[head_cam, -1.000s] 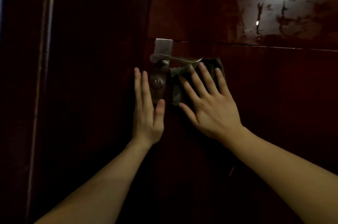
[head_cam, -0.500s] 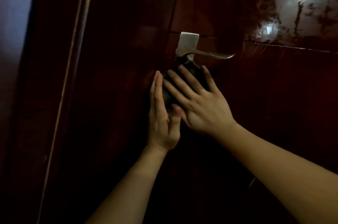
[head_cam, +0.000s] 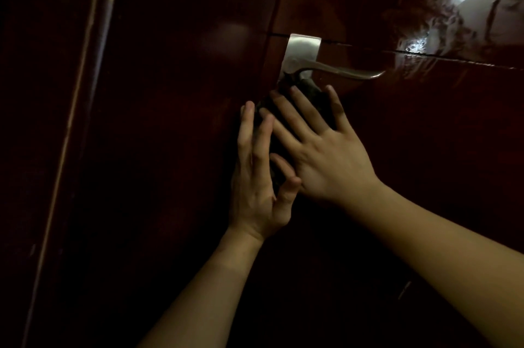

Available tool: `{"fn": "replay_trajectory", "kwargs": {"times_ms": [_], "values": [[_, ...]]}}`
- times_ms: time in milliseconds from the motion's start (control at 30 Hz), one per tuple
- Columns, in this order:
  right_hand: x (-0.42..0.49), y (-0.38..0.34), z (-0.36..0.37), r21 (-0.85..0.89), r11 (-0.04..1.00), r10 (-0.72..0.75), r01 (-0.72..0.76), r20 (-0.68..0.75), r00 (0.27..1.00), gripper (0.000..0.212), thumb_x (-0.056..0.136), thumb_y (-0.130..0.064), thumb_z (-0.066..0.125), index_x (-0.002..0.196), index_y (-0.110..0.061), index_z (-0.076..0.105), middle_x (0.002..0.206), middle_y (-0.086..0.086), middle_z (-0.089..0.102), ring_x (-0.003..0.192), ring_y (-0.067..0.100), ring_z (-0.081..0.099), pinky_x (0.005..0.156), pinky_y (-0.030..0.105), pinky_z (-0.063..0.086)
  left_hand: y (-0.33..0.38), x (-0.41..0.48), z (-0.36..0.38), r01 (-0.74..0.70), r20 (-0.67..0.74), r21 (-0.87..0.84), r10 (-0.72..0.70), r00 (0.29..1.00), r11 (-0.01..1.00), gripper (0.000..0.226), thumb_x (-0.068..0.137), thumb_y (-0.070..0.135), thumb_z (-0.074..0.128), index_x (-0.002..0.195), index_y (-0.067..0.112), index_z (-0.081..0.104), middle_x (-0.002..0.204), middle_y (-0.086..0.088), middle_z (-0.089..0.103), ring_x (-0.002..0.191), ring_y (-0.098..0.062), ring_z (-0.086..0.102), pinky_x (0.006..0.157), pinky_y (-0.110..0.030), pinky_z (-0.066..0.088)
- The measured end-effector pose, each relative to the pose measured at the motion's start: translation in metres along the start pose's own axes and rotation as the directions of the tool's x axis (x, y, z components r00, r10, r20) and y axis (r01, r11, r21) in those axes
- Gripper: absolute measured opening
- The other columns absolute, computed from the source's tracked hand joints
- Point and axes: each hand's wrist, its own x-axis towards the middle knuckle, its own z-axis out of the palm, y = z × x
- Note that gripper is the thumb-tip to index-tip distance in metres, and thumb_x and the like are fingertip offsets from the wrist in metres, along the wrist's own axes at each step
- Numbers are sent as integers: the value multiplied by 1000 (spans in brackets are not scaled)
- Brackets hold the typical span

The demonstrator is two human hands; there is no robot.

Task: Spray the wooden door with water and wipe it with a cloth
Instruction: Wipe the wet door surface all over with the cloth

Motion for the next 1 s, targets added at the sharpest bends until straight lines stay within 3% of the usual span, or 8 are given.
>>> {"fn": "replay_trajectory", "kwargs": {"times_ms": [133,333,433,633,833,1000], "values": [[-10,11,-3,-13,1000,-6,7,5,1000,67,106,-56,19,165,-25,12,173,8,11,160,30,5,125,65,3,-1,0,1,-5,11,65,5,1000,998,82,103,70,19,159,11,21,173,-14,6,163,-32,5,130,-50,22],[-26,20,-10,-31,997,77,-76,39,996,68,106,-58,19,165,-25,13,173,7,7,160,29,3,124,65,3,-1,-1,2,24,21,107,-26,999,994,81,103,70,16,162,15,17,174,-14,6,163,-29,9,125,-59,30],[-16,9,-9,-12,981,193,-193,28,981,73,105,-62,15,165,-21,10,173,6,1,160,26,-2,124,65,2,0,-1,1,86,37,126,-91,995,988,86,99,76,13,165,20,9,176,-8,2,163,-20,12,122,-55,37],[-8,-11,-5,36,934,356,-356,18,934,77,103,-66,12,165,-20,6,174,3,-4,160,24,-7,123,67,-1,0,-3,2,84,68,162,-96,993,983,89,98,78,9,166,22,0,175,3,-5,163,-13,8,127,-42,29],[-44,20,-6,-27,918,396,-395,9,918,78,104,-64,18,164,-15,17,173,7,9,160,25,1,123,68,1,-1,1,7,32,211,529,-167,963,848,92,101,73,4,166,9,-7,176,-11,-9,164,-19,-3,133,-34,2],[-50,32,-8,-37,904,425,-425,-13,905,77,104,-64,18,164,-15,13,173,8,11,160,26,0,124,66,-2,1,0,9,6,225,640,-196,955,768,87,106,64,18,166,7,-7,176,-12,-10,164,-22,-6,132,-38,4]]}}
